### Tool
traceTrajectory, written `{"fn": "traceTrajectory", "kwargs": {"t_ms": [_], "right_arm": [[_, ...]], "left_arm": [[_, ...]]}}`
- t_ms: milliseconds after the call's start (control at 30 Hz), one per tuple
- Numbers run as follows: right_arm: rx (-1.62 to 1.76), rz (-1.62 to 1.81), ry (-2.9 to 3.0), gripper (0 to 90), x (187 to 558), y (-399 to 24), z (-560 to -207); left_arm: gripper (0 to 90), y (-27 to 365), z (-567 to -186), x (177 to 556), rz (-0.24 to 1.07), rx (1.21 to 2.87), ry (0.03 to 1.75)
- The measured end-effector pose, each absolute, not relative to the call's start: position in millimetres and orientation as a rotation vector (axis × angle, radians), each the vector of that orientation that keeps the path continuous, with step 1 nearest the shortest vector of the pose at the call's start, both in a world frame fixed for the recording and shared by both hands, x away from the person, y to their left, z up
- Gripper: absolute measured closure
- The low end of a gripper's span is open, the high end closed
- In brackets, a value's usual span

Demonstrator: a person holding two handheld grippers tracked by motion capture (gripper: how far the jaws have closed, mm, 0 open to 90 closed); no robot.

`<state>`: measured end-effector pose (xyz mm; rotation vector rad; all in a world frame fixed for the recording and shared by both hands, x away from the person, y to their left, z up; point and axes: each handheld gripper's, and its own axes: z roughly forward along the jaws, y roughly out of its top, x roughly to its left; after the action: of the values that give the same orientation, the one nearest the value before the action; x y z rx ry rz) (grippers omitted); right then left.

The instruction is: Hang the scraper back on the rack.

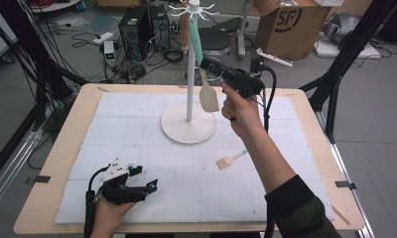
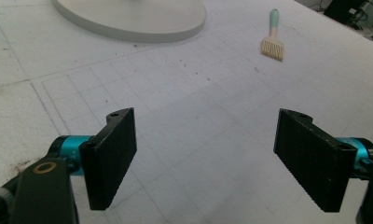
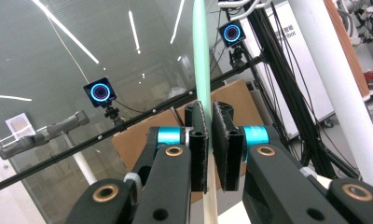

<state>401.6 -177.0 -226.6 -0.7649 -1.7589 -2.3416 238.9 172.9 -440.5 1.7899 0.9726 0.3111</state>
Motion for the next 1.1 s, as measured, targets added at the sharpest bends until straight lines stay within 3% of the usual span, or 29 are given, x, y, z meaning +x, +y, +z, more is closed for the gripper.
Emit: {"fn": "traceTrajectory", "kwargs": {"t_ms": [1100], "right_arm": [[-0.862, -2.320, -1.785, 85.4, 423, -172, -231]], "left_arm": [[21.7, 176, -438, 239, 0.311, 1.772, 0.968]]}}
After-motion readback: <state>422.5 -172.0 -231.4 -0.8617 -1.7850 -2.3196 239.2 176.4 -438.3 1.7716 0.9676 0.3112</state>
